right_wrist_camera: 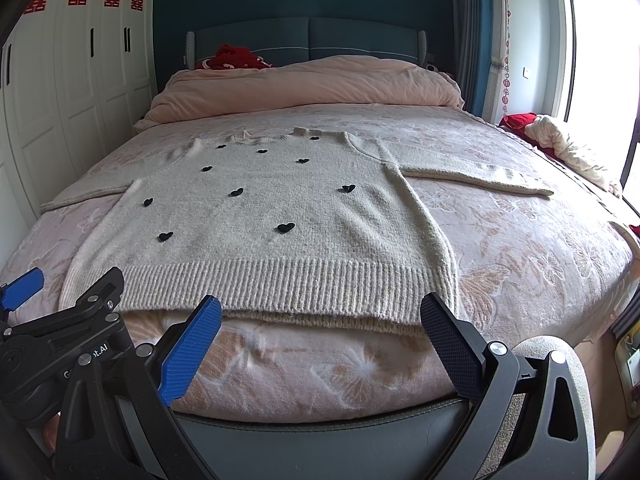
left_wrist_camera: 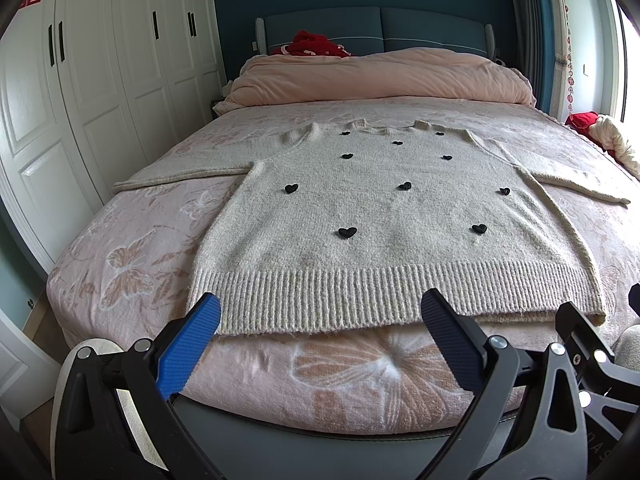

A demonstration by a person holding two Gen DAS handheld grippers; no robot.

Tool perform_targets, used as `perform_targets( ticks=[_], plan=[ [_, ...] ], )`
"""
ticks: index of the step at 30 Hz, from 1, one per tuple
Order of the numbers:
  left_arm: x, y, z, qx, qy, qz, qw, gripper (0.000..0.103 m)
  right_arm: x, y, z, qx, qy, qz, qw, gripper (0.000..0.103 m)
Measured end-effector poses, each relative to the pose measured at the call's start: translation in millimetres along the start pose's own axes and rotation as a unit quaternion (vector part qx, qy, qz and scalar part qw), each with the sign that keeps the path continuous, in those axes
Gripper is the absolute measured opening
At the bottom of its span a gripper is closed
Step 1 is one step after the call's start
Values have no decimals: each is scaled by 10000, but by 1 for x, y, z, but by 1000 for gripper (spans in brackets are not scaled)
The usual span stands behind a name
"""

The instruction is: Fold small clothes

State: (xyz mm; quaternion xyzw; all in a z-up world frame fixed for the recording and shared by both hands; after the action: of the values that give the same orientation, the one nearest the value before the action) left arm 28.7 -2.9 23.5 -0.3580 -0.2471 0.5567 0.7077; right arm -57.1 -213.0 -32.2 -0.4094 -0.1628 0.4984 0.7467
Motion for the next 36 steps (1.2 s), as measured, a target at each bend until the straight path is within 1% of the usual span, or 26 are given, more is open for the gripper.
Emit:
perform_targets(
  ticks=[9,12,14,17,19,22,25,27,29,31,32,36],
  plan=[
    [0,0,-1,8,11,-5,10000,98,-3,3,-1,40,-27,-26,10000,98],
    [1,1,-2,77,131,14,9999,98,-5,6,-3,76,-130,-26,9999,98],
    [4,1,-2,93,220,48,9997,98,-6,7,-9,155,-281,79,9995,98],
    [10,-5,-4,68,265,130,9995,98,-12,-2,-23,336,-375,159,9986,98],
    [13,-12,-7,104,337,176,9992,98,-27,-16,-35,362,-420,22,9985,98],
    [16,-29,-14,74,372,224,9990,98,-71,-50,-67,394,-361,-426,9977,98],
    [15,-45,-24,66,387,257,9989,98,-136,-87,-117,548,-91,-1123,9921,98],
    [13,-54,-32,58,377,241,9990,98,-191,-108,-159,715,157,-1738,9821,98],
    [8,-62,-43,107,355,199,9991,98,-244,-123,-201,851,526,-2216,9700,97],
    [3,-67,-55,176,336,166,9991,98,-283,-132,-232,945,842,-2486,9603,92],
    [0,-70,-61,203,327,154,9991,98,-309,-136,-253,1000,1027,-2665,9531,91],
    [-12,-75,-84,394,337,51,9986,98,-360,-139,-304,1245,1205,-3143,9334,80]
  ],
)
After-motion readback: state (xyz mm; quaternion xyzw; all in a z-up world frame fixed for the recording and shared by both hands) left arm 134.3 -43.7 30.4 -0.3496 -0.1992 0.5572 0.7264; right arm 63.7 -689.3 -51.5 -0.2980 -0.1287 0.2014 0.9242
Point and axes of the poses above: each gripper's, at about its wrist camera, not at the fingertips, and z roughly against the way its jaws point, x to its left, y to its underside, the point moved 3 cm from there along -z, roughly the way its jaws point, and after that the axes turned 13 degrees about y, right-handed, at the moved point
